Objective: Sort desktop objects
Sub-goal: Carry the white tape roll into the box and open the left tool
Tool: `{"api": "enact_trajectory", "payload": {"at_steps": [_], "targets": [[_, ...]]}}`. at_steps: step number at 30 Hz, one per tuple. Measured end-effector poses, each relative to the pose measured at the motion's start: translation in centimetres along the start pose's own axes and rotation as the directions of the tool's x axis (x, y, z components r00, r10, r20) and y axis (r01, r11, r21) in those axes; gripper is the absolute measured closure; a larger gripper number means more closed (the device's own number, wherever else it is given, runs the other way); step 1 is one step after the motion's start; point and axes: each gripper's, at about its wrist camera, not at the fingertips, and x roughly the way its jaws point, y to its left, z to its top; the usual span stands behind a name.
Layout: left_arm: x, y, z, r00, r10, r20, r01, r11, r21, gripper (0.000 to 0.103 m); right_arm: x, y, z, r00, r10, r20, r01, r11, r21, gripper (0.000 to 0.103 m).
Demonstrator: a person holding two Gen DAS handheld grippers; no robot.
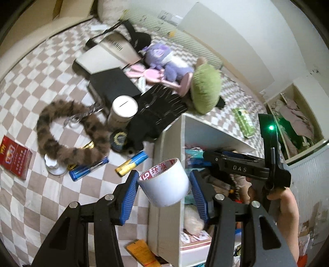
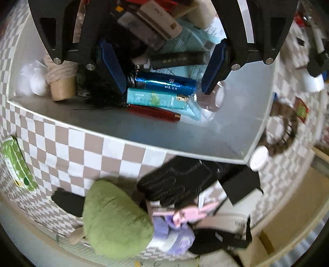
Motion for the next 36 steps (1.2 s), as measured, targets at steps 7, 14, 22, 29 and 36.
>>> {"api": "enact_trajectory", "payload": {"at_steps": [7, 14, 22, 29, 36], "targets": [[-1.4, -4.0, -0.8, 1.000, -0.029, 0.004, 0.028, 0.997, 0.074, 0.052, -4.8, -1.5, -1.4, 0.996, 0.046, 0.071, -0.049, 0.998, 0.034, 0.027], [1.0, -8.7, -2.3, 0.997, 0.061, -0.040, -0.053, 0.983, 0.178, 0.052, -9.2, -4.5, -4.4, 0.991, 0.028, 0.130, -0.038, 0.996, 0.077, 0.026], [6.6, -10.4, -3.4, 0.960, 0.266, -0.089, -0.229, 0.927, 0.297, 0.052, -11.2, -9.0, -10.6, 0.993, -0.030, 0.117, 0.017, 0.993, 0.117, 0.025], [9.0, -10.3, -4.9, 0.905, 0.396, -0.155, -0.322, 0.876, 0.358, 0.052, -12.0, -11.2, -14.3, 0.993, -0.060, 0.101, 0.049, 0.992, 0.112, 0.025], [9.9, -9.9, -6.4, 0.856, 0.488, -0.171, -0.389, 0.825, 0.410, 0.052, -12.7, -11.8, -15.2, 0.993, -0.035, 0.109, 0.021, 0.992, 0.121, 0.025]]}}
